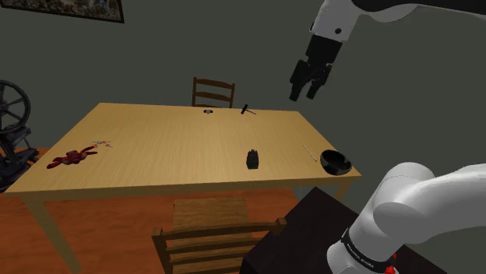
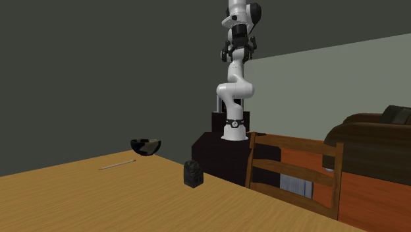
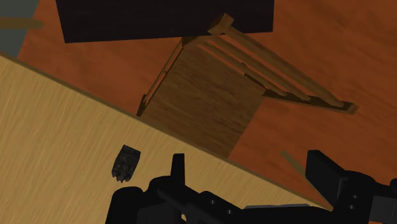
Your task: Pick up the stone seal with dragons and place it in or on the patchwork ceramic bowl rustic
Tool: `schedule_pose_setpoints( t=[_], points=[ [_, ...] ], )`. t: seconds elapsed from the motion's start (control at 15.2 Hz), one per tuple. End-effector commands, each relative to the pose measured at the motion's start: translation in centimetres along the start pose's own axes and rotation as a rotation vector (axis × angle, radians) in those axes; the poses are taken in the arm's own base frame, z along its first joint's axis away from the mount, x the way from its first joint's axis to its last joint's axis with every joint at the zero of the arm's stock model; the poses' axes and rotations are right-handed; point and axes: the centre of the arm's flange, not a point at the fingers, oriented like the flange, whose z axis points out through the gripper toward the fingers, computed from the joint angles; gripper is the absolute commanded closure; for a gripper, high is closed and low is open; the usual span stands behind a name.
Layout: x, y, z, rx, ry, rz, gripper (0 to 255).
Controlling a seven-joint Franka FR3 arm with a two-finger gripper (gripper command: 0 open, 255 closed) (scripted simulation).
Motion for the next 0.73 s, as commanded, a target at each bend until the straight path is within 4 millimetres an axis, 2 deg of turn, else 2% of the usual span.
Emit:
schedule_pose_setpoints(
  t=[0.0, 0.66],
  points=[
    [0.0, 0.0, 0.0, 0.000, 0.000, 0.000, 0],
    [7.2, 4.7, 10.2, -0.018, -0.027, 0.004, 0]
  ],
)
